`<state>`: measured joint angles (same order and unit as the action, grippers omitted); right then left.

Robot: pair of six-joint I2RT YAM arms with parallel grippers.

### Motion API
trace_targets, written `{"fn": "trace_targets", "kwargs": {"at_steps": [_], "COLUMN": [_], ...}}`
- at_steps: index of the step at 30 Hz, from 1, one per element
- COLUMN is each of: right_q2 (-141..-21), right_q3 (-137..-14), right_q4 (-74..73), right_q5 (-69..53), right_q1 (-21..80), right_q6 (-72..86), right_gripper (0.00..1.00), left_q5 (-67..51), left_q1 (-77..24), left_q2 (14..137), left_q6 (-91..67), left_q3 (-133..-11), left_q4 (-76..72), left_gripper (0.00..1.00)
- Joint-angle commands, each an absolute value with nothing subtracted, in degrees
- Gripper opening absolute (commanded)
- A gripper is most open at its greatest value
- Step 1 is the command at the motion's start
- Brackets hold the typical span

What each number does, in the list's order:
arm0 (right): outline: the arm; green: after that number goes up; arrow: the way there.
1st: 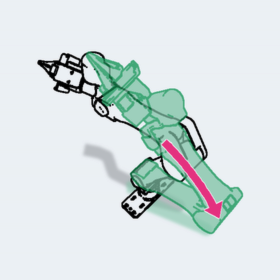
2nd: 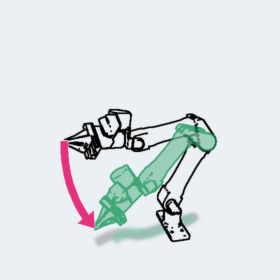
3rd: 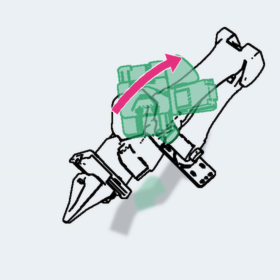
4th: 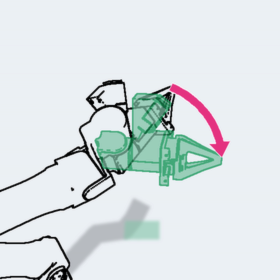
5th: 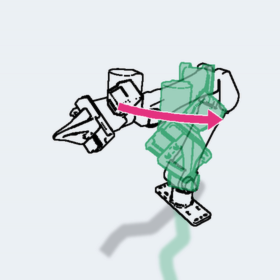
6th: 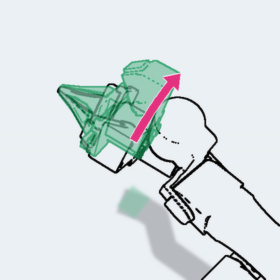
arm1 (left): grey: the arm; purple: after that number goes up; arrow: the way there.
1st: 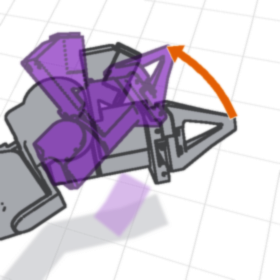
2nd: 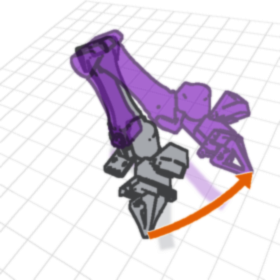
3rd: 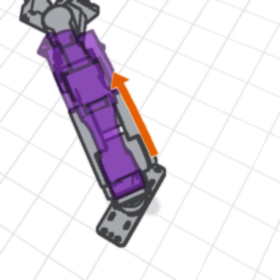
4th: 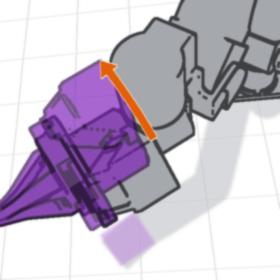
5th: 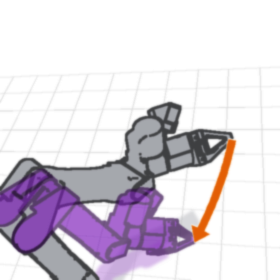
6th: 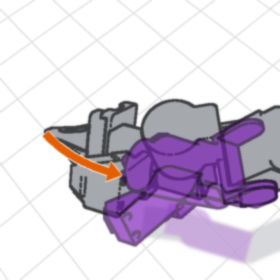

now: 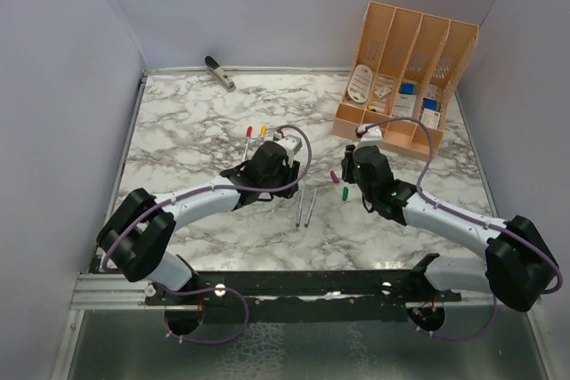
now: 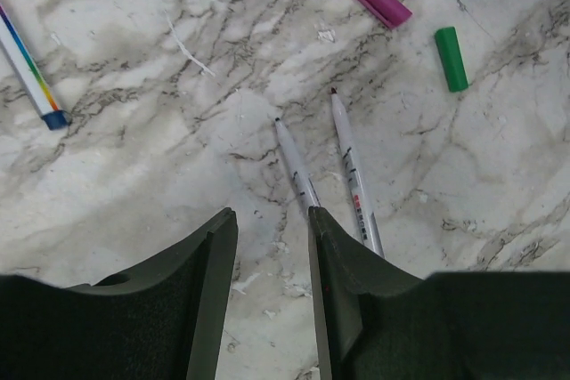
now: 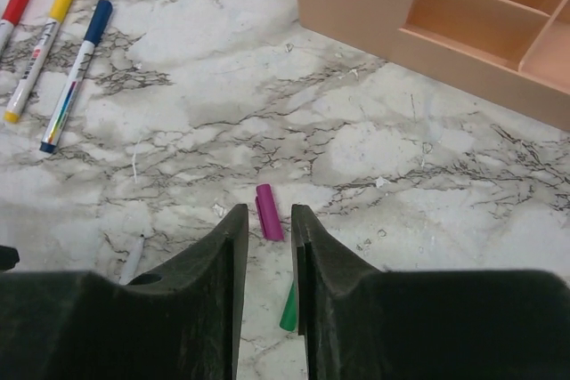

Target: Insert the pens into the pen caps

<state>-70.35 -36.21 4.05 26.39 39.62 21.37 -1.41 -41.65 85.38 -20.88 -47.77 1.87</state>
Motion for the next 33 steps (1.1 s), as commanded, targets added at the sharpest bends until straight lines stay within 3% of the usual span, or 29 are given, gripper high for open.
{"fn": "trace_targets", "kwargs": {"at_steps": [1, 9, 33], "right_q2": [-70.97, -70.99, -69.43], "right_q3": [-37.96, -37.04, -35.38], "right_q4": [1.9, 1.49, 2.26], "right_q5": [28.66, 23.56, 22.37], "right_q1": [38.45, 36.3, 35.07], "right_q6": [23.69, 25.24, 26.75], "right_gripper": [0.29, 0.4, 0.35], "left_q5": [0.92, 3.04, 7.91], "left_q1": [-44.28, -48.0, -56.68], "left_q2": [82.85, 83.85, 94.66], "left_q6": [-23.36, -24.75, -24.57], "left_q3": [-45.68, -43.84, -51.23], "left_q4": [0.79, 0.52, 1.64], "left_gripper": [0.41, 0.41, 0.43]}}
